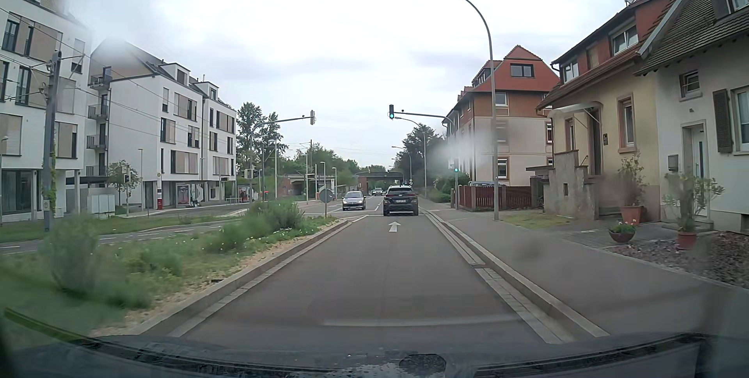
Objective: Follow the waypoints while adhering to traffic rules and regulations
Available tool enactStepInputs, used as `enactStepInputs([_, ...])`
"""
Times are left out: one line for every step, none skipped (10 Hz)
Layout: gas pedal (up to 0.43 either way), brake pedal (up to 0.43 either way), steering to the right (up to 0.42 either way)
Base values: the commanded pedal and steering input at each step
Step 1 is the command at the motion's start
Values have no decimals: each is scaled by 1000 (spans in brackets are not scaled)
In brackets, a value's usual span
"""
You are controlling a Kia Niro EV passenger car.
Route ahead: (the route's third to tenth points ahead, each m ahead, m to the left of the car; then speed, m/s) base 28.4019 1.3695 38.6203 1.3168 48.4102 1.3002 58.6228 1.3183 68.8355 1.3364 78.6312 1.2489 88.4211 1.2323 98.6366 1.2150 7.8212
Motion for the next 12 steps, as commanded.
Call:
enactStepInputs([59, 0, 16])
enactStepInputs([59, 0, 14])
enactStepInputs([59, 0, 12])
enactStepInputs([59, 0, 11])
enactStepInputs([59, 0, 11])
enactStepInputs([59, 0, 10])
enactStepInputs([59, 0, 10])
enactStepInputs([59, 0, 8])
enactStepInputs([59, 0, 2])
enactStepInputs([59, 0, 0])
enactStepInputs([59, 0, 0])
enactStepInputs([59, 0, 1])
